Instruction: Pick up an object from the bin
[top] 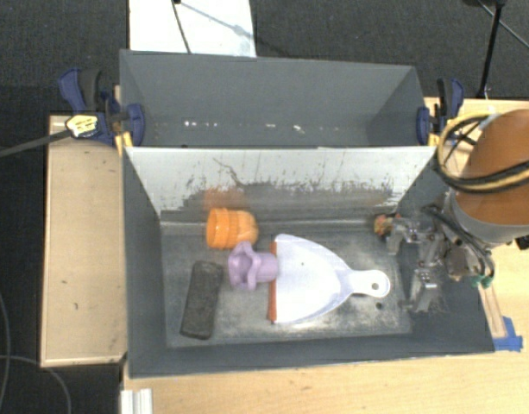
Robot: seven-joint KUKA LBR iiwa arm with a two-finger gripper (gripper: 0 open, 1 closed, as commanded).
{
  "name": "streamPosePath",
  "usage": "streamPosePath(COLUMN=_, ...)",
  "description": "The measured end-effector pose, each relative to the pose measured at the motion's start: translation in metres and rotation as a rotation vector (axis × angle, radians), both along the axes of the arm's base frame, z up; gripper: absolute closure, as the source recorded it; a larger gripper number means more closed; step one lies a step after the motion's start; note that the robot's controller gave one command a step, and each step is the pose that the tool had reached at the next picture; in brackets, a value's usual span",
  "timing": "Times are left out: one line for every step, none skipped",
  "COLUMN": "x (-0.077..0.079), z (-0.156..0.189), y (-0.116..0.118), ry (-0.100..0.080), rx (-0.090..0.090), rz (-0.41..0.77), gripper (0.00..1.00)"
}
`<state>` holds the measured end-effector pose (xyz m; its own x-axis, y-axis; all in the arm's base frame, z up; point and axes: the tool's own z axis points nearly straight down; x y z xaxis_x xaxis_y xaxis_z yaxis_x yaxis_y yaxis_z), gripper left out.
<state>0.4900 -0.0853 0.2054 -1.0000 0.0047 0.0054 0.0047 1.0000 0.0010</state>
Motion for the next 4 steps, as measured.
streamPosePath(x=0.002, z=0.004, y=0.0, ry=-0.008, rx=-0.001, rz=0.004, gripper=0.0)
streamPosePath(x=0.015, z=-0.065, y=0.011, ry=-0.014, rx=-0.002, rz=0.05, gripper=0.0)
streamPosePath(x=0.015, z=-0.107, y=0.017, ry=-0.006, rx=0.0, rz=0.034, gripper=0.0)
streamPosePath(x=-0.006, z=-0.098, y=0.036, ry=-0.005, rx=0.0, rz=-0.031, gripper=0.0)
